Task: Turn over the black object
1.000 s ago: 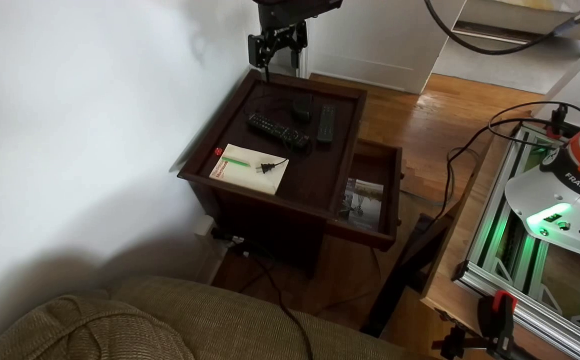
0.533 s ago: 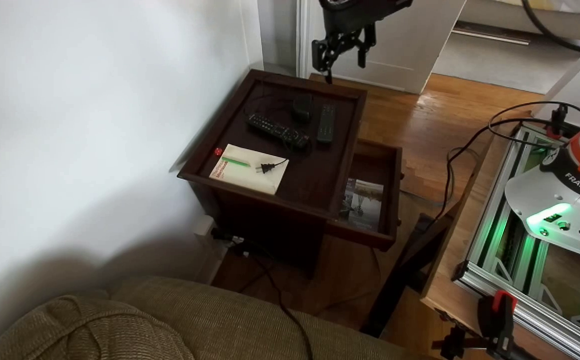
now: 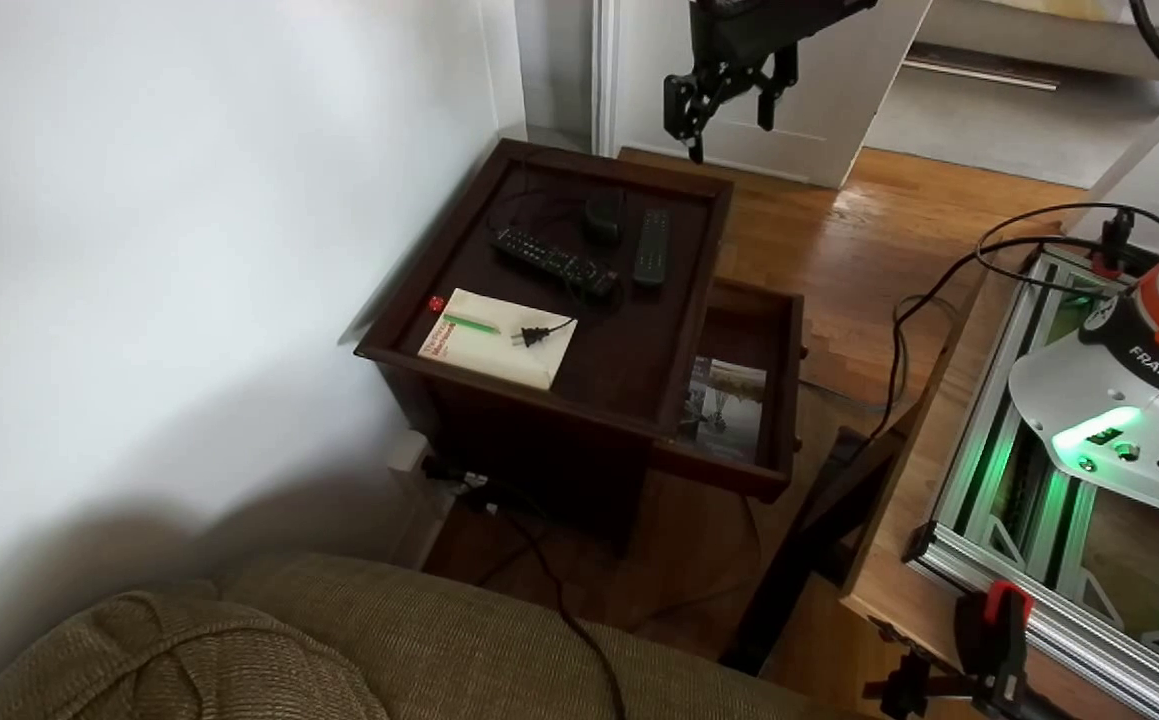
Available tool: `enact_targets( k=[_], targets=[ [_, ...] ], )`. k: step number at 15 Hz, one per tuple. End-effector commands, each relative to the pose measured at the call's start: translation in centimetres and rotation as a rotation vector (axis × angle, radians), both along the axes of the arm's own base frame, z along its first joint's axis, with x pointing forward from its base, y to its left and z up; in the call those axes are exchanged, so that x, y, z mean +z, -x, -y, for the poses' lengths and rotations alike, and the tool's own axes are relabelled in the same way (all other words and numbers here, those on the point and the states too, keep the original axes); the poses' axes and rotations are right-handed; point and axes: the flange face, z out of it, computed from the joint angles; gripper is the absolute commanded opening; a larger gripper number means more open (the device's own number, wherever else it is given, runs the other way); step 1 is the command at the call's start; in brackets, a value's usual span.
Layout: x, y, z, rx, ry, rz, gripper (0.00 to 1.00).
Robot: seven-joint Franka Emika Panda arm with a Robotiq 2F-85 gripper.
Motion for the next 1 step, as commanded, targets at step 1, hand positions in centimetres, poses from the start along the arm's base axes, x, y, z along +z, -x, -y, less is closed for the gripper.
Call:
enact_targets(
  k=[1],
  targets=[
    [0.05, -0.03, 0.01, 0.0, 0.0, -0.001, 1.0]
  ],
)
